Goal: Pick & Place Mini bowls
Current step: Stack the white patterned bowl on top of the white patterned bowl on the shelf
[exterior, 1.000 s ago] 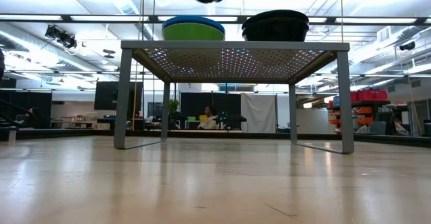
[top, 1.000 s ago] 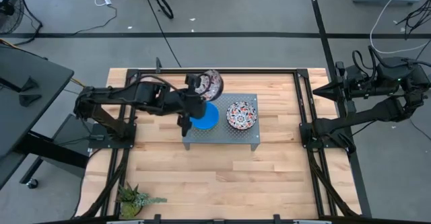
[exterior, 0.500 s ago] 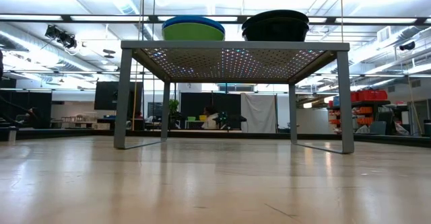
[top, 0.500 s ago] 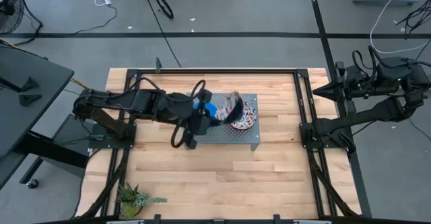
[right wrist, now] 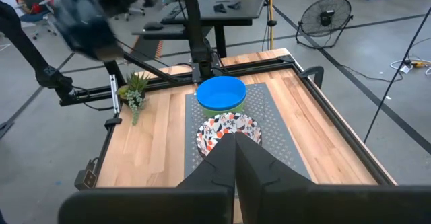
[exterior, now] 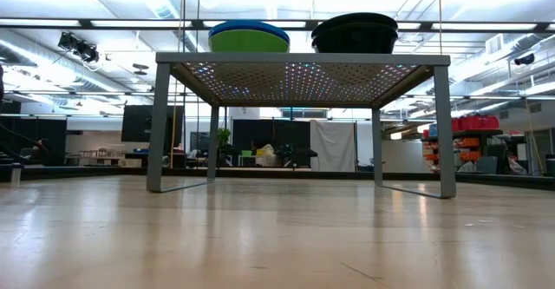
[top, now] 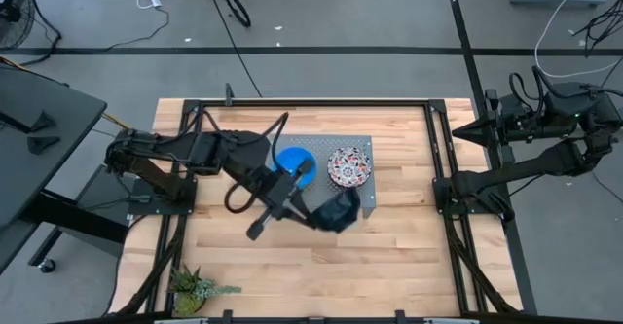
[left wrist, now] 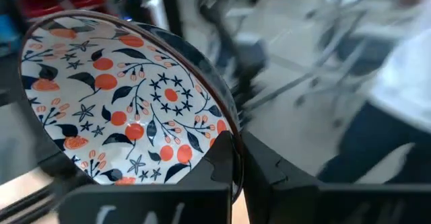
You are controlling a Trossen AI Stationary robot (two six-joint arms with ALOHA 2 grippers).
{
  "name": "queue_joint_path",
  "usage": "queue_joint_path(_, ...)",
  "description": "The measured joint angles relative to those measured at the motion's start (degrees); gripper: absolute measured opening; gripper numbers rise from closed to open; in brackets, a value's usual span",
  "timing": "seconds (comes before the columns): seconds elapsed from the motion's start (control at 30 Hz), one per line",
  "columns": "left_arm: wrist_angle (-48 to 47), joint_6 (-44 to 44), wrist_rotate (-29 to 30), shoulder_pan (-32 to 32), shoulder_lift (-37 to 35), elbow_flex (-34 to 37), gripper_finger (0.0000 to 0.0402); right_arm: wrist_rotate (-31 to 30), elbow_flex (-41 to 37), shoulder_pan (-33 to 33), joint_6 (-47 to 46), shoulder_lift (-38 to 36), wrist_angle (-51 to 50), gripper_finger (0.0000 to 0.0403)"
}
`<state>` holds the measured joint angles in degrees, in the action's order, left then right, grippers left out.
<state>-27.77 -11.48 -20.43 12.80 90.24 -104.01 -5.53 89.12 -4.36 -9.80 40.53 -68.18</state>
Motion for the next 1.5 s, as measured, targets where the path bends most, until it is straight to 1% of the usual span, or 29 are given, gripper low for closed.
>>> queue_joint_path(0.1, 4.16, 3.75, -5.23, 0.00, 0.00, 0.00, 0.0011, 0.00, 0.00, 0.02, 0.00, 0.00, 0.00, 0.0006)
queue_joint_path(0.27, 12.80, 9.58, -12.21, -0.01, 0.00, 0.00, 0.0011, -0.01, 0.00, 0.02, 0.00, 0.00, 0.00, 0.0007)
queue_joint_path(0.43, 21.04, 13.27, -17.03, 0.00, 0.00, -0.02, 0.0011, -0.01, 0.00, 0.01, 1.12, -0.01, -0.01, 0.0006)
queue_joint_path(0.6, 24.88, 13.88, -17.48, 0.24, 0.00, -0.02, 0.0011, 0.00, 0.00, 0.00, 8.88, -0.02, 0.00, 0.0007)
queue_joint_path(0.83, 27.58, 14.20, -17.66, 1.03, 0.00, -0.02, 0.0011, -0.01, 0.00, 0.00, 10.32, 0.00, 0.01, 0.0007)
queue_joint_path(0.97, 29.71, 15.80, -18.15, 2.29, 0.00, -0.02, 0.0011, -0.01, 0.00, 0.02, 16.25, -0.01, 3.02, 0.0007)
queue_joint_path(1.03, 30.51, 16.66, -18.45, 2.94, 0.00, -0.02, 0.0011, 0.01, 0.00, 0.00, 17.39, 0.00, 4.75, 0.0007)
queue_joint_path(1.23, 30.84, 14.76, -19.75, 3.95, 0.00, -0.02, 0.0011, -0.01, 0.00, 0.02, 17.81, 0.01, 8.33, 0.0007)
queue_joint_path(1.4, 30.92, 12.29, -20.08, 3.50, 0.00, -0.02, 0.0011, 0.46, 0.00, 0.02, 15.38, 0.63, 16.04, 0.0007)
queue_joint_path(1.5, 30.93, 12.30, -20.49, 2.93, 0.00, -0.02, 0.0011, 0.63, 0.00, 0.00, 11.47, 1.39, 22.38, 0.0007)
